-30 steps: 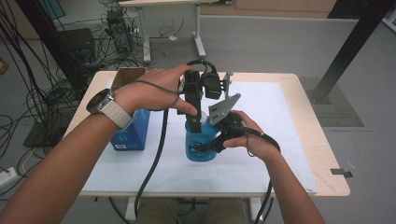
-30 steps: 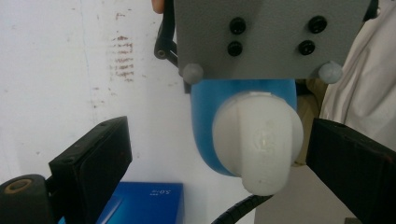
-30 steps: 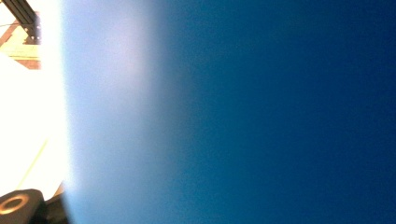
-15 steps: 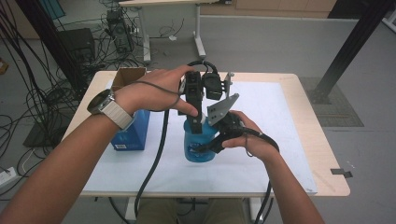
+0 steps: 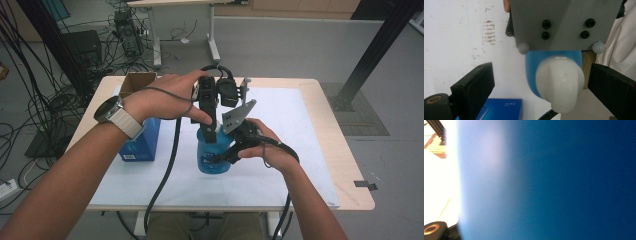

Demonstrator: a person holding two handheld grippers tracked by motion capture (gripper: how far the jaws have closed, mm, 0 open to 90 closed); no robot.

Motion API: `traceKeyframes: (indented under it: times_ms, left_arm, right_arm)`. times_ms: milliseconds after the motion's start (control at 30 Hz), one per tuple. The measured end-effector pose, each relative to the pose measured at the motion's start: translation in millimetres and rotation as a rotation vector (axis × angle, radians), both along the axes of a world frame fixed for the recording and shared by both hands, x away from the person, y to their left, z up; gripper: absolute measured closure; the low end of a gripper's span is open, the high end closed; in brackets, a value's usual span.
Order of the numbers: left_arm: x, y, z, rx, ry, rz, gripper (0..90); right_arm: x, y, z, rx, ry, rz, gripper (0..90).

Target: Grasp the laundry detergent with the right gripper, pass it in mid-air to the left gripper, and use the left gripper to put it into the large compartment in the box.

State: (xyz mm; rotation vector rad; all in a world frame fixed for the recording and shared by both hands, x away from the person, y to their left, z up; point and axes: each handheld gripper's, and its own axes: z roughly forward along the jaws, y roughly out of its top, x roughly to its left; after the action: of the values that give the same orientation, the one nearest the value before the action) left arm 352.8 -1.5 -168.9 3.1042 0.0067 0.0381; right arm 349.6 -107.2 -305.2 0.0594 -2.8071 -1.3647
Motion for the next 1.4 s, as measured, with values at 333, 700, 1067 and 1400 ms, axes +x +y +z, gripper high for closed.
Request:
traceKeyframes:
  times_ms: [333, 700, 1067, 1400]
  left_arm:
    - [-0.4, 1.0, 0.6, -0.003, -0.003, 0.003, 7.5]
    - [0.9, 2.5, 0.7, -0.002, -0.010, 0.007, 7.6]
    - [1.0, 2.5, 0.4, -0.001, -0.009, 0.006, 7.7]
    - [1.2, 2.4, 0.0, -0.005, -0.012, 0.007, 7.7]
  right_arm:
    - [0.0, -0.8, 0.9, 0.004, 0.002, -0.005, 44.0]
    - [0.3, -0.9, 0.2, 0.009, 0.010, -0.009, 43.9]
    - [0.0, -0.6, 0.1, 0.009, 0.012, -0.008, 43.9]
    - [-0.3, -0.9, 0.3, 0.008, 0.011, -0.009, 43.9]
